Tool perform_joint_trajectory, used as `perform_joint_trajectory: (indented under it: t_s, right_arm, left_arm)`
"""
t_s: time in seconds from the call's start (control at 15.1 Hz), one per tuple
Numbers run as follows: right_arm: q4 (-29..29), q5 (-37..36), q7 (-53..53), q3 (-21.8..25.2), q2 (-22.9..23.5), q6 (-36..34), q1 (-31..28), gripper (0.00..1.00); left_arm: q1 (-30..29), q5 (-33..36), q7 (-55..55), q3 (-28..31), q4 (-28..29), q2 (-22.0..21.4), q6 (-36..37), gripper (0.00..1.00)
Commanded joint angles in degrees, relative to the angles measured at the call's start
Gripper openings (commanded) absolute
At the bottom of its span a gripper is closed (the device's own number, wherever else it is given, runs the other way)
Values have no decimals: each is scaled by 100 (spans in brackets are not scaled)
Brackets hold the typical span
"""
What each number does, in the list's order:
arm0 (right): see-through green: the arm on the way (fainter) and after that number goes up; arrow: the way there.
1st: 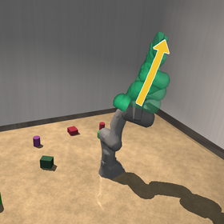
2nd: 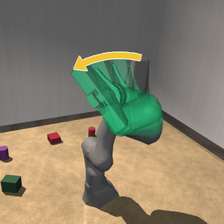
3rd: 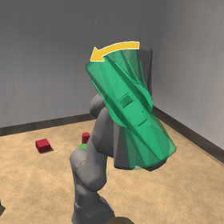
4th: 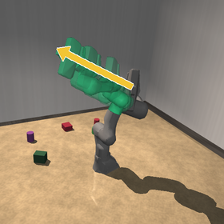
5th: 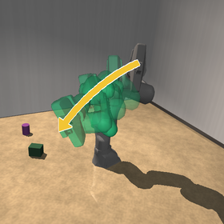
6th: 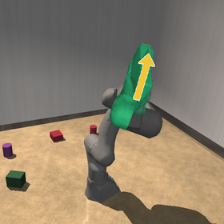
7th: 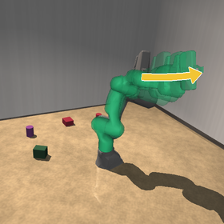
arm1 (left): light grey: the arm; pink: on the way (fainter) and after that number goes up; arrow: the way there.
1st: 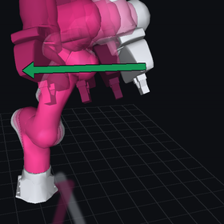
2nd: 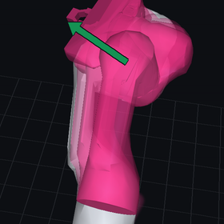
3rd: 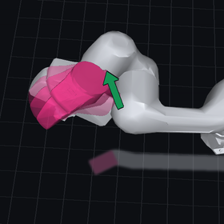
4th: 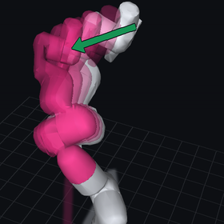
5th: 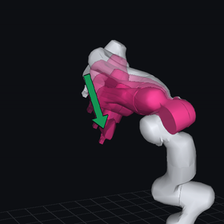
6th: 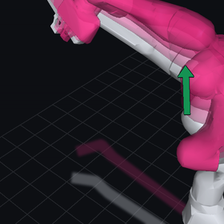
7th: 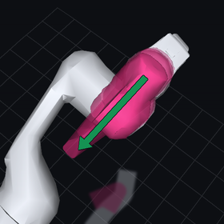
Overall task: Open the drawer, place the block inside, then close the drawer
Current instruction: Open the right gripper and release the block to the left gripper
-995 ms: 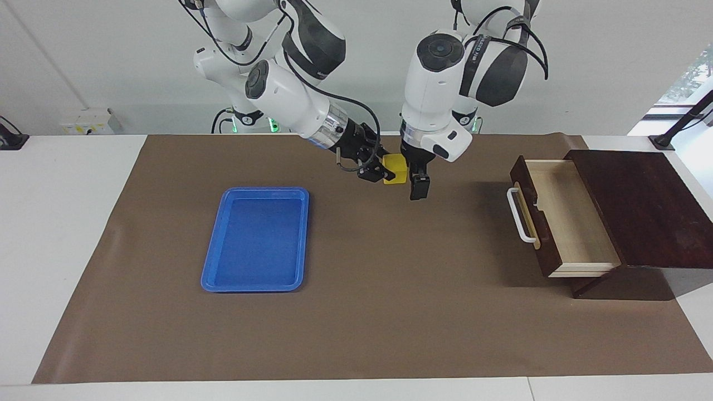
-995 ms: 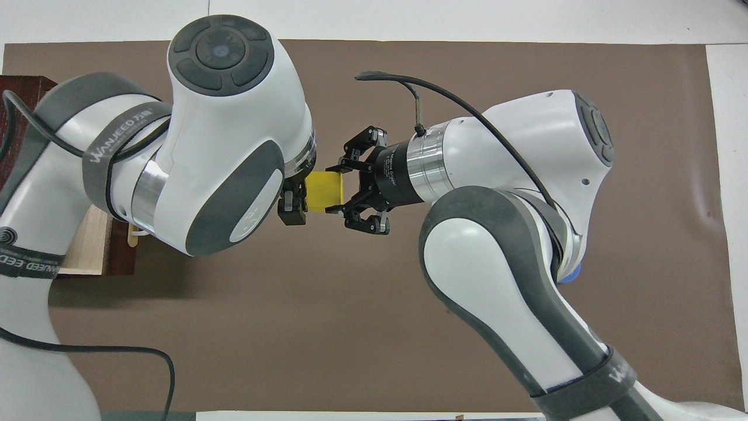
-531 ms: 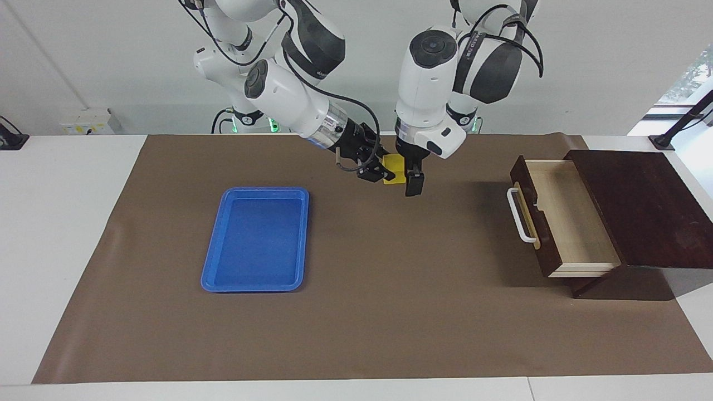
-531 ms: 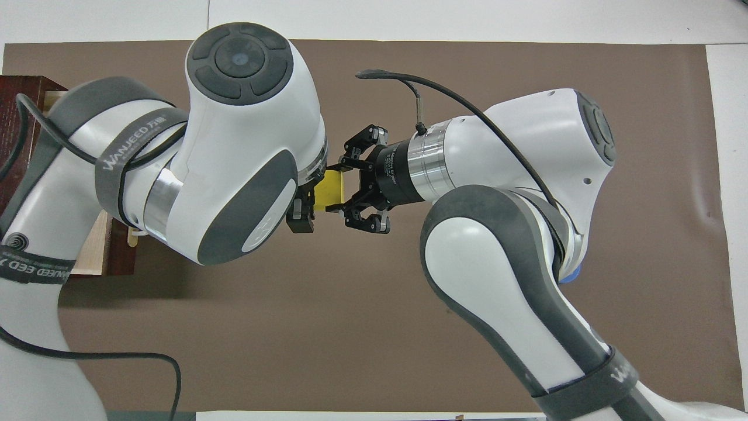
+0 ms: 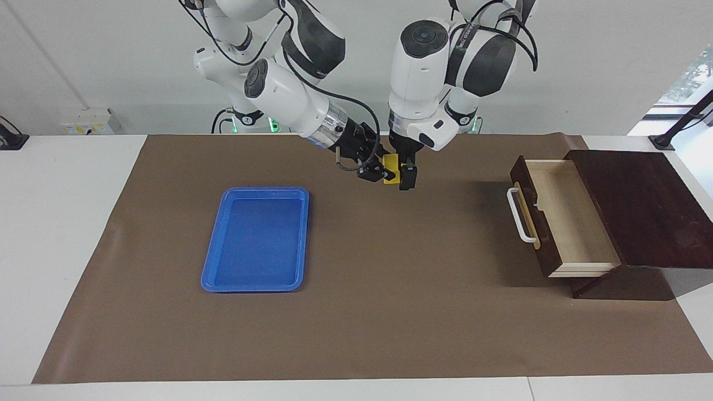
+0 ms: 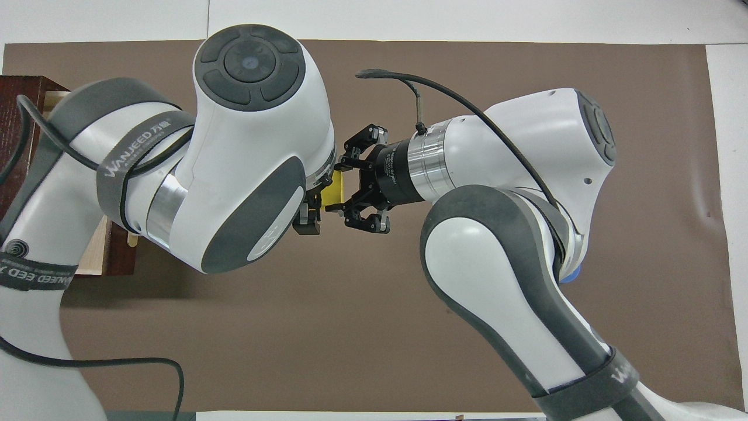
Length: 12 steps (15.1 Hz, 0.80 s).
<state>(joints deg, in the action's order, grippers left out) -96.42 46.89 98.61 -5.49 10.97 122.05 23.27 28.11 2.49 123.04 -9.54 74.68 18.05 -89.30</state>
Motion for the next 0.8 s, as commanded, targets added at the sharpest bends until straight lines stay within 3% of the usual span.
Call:
perform_joint_trajectory:
  t_s: [0.0,0.13,0.66,0.73]
  right_arm:
    - [106,136,123,-5,55,-5,-16,0]
    - [106,145,123,-14,55,-5,-16,0]
    - [106,145,150,-5,46,12,28,0]
    - [106,136,219,-5,46,21,45,40]
  left_arm:
    - [72,-91,80,84,-130,32,79,42]
    - [63,-74,80,102,-130,32,18,0]
    - [10,-65,27,111,-121,40,-150,0]
    - [10,-56,1,111,-112,32,-150,0]
